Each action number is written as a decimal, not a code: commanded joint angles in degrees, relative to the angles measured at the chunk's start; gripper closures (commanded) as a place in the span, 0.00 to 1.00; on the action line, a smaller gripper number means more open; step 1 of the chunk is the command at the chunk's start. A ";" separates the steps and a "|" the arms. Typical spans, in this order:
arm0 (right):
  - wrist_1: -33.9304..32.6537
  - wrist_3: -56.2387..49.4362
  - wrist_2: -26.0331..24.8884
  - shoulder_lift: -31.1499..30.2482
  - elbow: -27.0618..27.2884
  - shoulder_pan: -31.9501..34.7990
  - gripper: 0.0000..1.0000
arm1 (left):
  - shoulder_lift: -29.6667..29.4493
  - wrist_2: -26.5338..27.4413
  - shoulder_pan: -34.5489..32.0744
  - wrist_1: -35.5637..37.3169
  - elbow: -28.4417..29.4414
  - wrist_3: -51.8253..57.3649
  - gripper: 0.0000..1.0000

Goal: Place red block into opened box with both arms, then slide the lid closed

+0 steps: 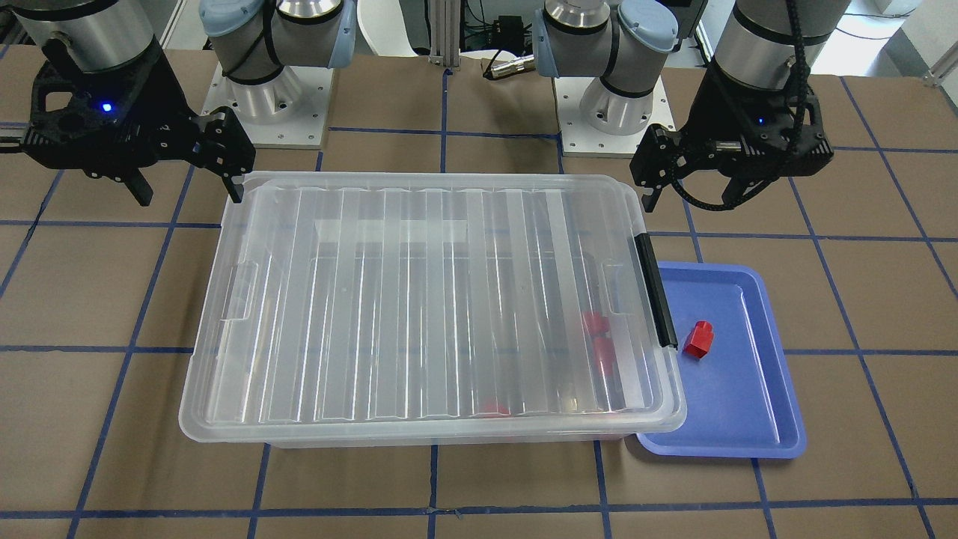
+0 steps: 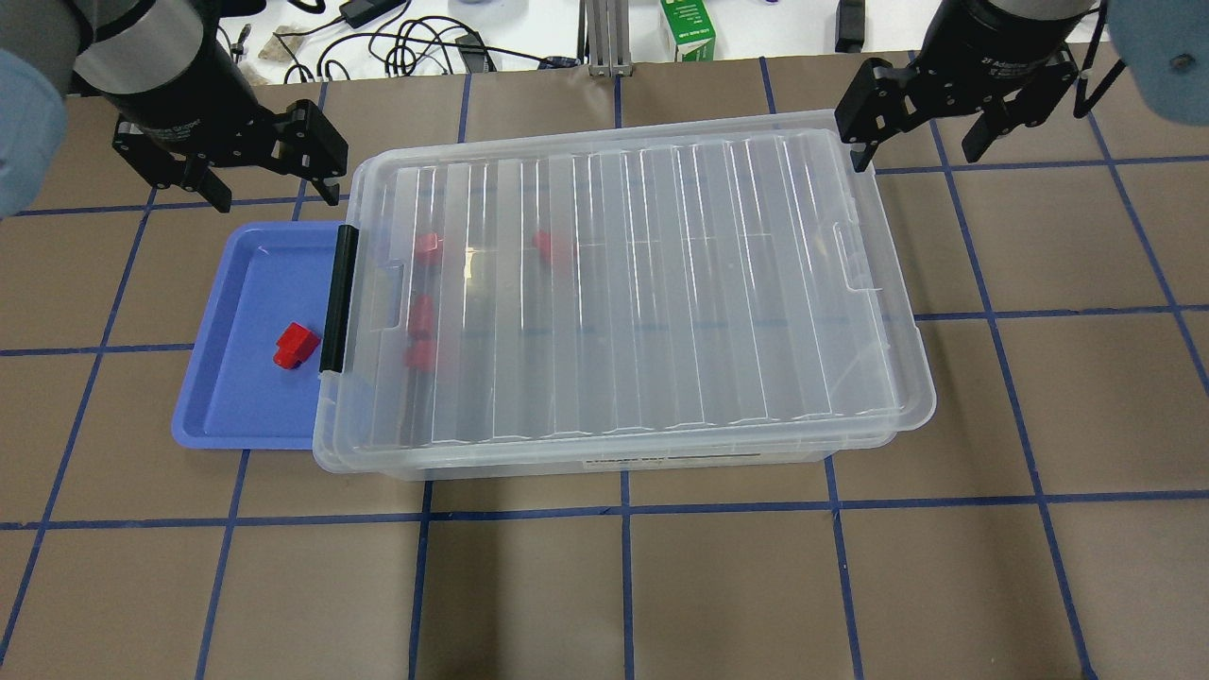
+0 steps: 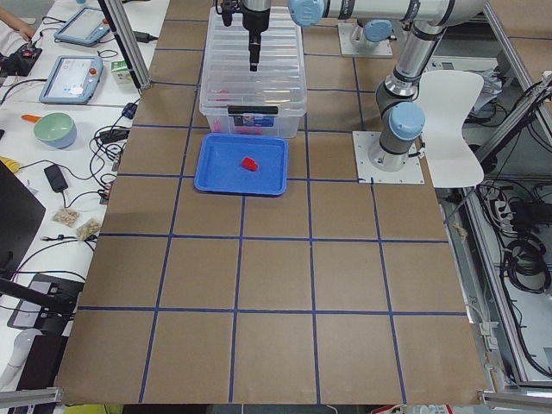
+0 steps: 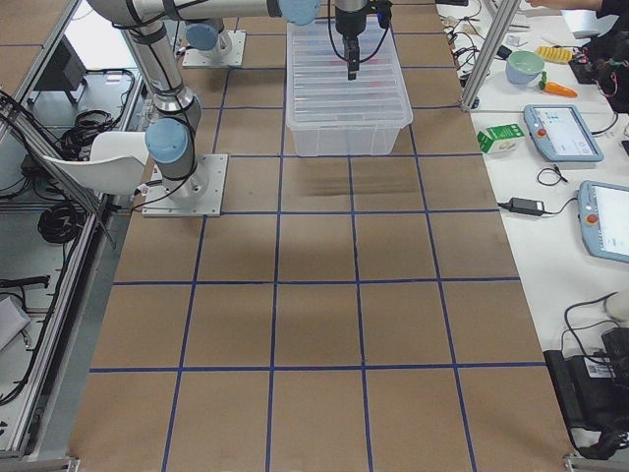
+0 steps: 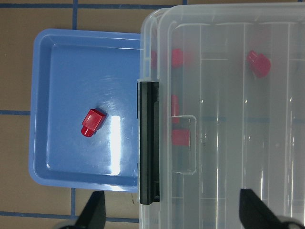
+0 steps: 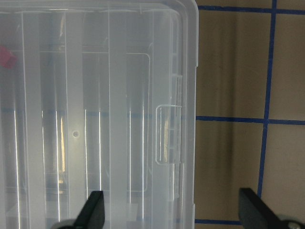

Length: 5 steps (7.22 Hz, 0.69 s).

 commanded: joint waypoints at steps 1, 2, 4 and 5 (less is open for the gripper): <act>-0.05 0.00 -0.01 0.05 0.13 0.00 0.00 | -0.03 -0.20 0.00 0.00 0.08 0.01 0.00; -0.05 0.00 -0.01 0.06 0.13 0.00 0.00 | -0.03 -0.20 0.00 0.00 0.08 0.01 0.00; -0.13 -0.87 0.07 0.58 0.39 -0.52 0.00 | -0.20 -0.29 0.00 0.17 0.08 0.01 0.00; -0.31 -1.84 -0.54 0.93 0.83 -1.13 0.00 | -0.12 -0.20 0.00 0.35 0.08 0.01 0.00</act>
